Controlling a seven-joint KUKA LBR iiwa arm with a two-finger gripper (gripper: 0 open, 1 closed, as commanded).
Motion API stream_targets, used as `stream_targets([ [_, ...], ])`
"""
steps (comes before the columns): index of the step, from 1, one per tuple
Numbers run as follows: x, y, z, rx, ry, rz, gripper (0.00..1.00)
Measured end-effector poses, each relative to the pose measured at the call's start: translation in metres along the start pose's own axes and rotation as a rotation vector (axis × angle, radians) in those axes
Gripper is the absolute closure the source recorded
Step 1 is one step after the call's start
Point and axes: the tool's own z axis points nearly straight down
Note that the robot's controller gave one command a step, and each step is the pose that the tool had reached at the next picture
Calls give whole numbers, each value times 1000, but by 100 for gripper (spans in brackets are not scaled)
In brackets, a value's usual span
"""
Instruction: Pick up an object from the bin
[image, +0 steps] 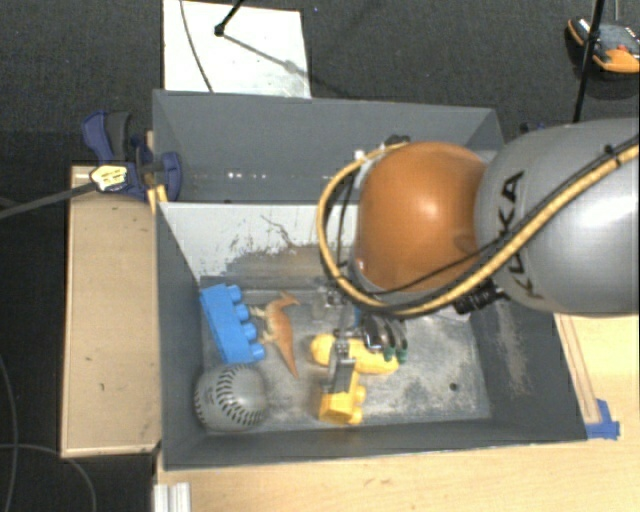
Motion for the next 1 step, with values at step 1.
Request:
stream_targets([
  [1,-2,-1,-4,-1,-8,5,0],
])
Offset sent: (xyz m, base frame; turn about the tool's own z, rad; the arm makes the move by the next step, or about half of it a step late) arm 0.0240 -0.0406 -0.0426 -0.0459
